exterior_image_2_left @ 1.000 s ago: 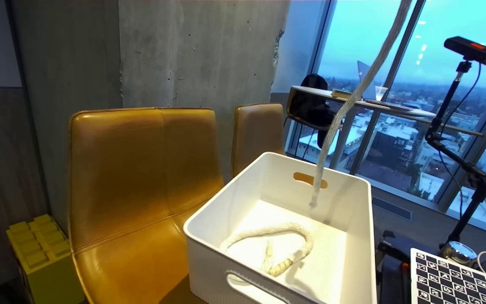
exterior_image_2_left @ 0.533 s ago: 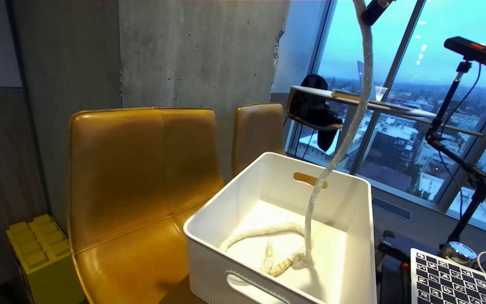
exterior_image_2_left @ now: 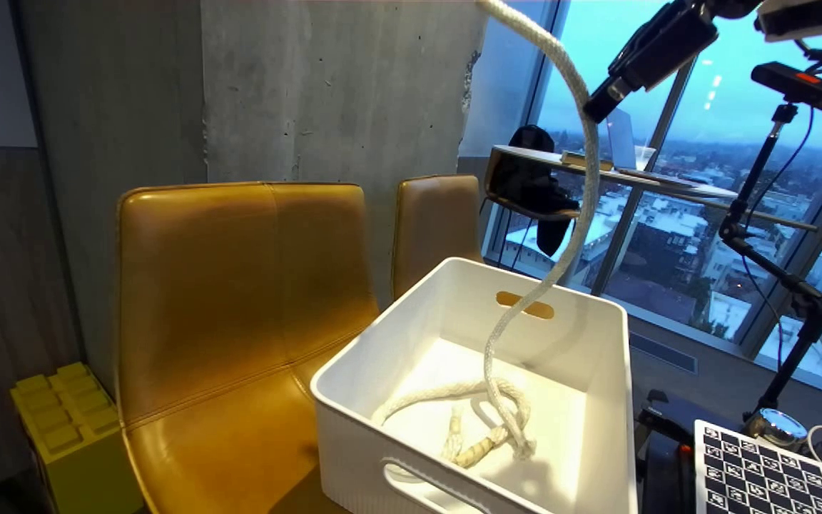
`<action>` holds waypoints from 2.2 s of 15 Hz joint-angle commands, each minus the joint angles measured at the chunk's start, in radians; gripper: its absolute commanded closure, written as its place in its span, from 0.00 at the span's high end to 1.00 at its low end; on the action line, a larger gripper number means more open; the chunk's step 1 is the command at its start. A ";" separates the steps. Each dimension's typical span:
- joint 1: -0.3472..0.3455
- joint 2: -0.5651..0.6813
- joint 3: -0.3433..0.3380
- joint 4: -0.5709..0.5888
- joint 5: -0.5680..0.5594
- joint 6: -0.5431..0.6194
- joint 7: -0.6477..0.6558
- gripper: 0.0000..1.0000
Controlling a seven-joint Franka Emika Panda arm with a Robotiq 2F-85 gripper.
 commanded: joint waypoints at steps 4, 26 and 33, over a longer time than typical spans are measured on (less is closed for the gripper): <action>-0.006 0.006 -0.001 -0.068 -0.004 0.023 0.011 0.70; -0.243 0.406 -0.116 -0.083 -0.120 0.209 -0.014 1.00; -0.265 0.560 -0.094 -0.037 -0.156 0.292 0.019 0.68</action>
